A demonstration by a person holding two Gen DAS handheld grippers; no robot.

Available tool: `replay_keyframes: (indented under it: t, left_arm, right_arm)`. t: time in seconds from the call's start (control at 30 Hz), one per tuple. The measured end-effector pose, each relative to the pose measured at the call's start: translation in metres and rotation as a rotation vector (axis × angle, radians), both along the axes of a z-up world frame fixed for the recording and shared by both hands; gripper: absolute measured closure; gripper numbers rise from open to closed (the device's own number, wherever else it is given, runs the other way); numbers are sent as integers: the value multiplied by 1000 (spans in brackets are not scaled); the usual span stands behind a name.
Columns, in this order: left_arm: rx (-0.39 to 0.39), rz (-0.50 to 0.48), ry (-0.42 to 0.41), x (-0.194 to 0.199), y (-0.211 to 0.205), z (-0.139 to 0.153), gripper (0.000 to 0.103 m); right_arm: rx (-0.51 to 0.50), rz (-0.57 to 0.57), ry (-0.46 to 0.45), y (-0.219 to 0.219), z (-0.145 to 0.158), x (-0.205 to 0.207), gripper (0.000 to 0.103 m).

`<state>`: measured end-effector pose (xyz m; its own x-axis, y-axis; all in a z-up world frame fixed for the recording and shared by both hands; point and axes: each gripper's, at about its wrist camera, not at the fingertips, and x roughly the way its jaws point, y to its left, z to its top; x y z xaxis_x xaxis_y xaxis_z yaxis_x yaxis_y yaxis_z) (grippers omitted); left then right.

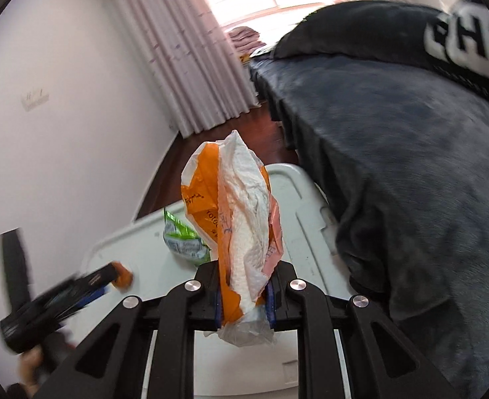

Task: Collect trash
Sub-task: 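Grasp the green snack bag with the left tool while the right tool holds the orange bag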

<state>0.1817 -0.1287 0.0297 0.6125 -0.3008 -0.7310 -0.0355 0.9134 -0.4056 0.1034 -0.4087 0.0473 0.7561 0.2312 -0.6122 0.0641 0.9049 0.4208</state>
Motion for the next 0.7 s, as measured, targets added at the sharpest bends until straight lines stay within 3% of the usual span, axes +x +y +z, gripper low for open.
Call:
replay_keyframes:
  t: [0.07, 0.23, 0.4, 0.6, 0.63, 0.7]
  left_arm:
    - [-12, 17, 2, 23, -19, -2, 26]
    - [18, 79, 25, 64, -54, -21, 26]
    - [46, 174, 61, 85, -51, -47, 26]
    - [138, 183, 82, 98, -50, -68, 27]
    - [143, 174, 89, 99, -50, -71, 28]
    - [142, 142, 117, 104, -51, -80, 48]
  right_arm:
    - [46, -9, -15, -5, 3, -2, 85]
    - [51, 25, -47, 0, 9, -5, 85]
    - [100, 42, -37, -4, 9, -5, 85]
    - [109, 52, -33, -3, 8, -3, 84]
    - [108, 54, -31, -4, 7, -1, 84]
    - [105, 60, -26, -3, 6, 0, 84]
